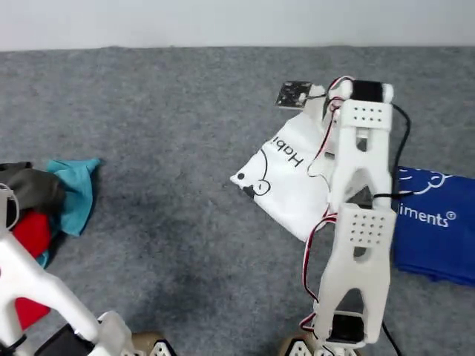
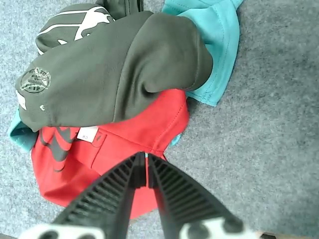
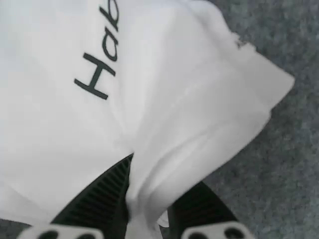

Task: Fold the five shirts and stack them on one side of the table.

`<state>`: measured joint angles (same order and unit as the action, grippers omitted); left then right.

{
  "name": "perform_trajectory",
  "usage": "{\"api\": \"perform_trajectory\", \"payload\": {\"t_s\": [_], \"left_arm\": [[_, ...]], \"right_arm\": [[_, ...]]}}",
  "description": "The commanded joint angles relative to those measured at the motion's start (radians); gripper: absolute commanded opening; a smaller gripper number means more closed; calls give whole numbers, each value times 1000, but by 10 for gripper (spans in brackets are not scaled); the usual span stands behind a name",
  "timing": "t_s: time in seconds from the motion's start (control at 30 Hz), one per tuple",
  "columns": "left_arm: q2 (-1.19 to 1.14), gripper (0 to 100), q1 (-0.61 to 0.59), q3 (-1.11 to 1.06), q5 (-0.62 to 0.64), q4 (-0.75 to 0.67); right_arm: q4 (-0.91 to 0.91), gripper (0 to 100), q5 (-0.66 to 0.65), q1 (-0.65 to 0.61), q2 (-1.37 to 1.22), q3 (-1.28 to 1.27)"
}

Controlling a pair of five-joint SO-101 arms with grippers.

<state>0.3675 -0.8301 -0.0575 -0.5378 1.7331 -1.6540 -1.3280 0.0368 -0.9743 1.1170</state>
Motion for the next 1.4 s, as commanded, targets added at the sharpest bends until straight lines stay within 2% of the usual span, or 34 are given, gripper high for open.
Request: {"api": "perform_trajectory", "payload": {"t_s": [0.0,0.07,0.17,0.23,0.4,0.6,0.87,1.07,1.2,1.37], "left_arm": [[32,14,-3,5,-5,21],[32,14,-3,5,-6,21],[32,14,-2,5,-6,20],[32,14,-2,5,-6,20],[32,14,-2,5,-6,20],[32,14,-2,5,-6,20],[32,14,-2,5,-6,20],[32,14,-2,5,-6,20],[25,14,0,5,-6,18],[25,14,0,5,-6,18]], "right_arm": [[-7,35,-12,-13,-25,138],[-18,101,69,-10,-42,201],[-39,226,258,-7,-53,290],[-44,276,393,-7,-58,348],[-105,280,879,-16,-59,453],[-142,279,1347,-18,-51,465],[-147,280,1479,-25,30,407],[-143,281,1608,-35,229,83],[-140,285,1757,-65,317,-149],[-139,437,1852,-108,318,-247]]}}
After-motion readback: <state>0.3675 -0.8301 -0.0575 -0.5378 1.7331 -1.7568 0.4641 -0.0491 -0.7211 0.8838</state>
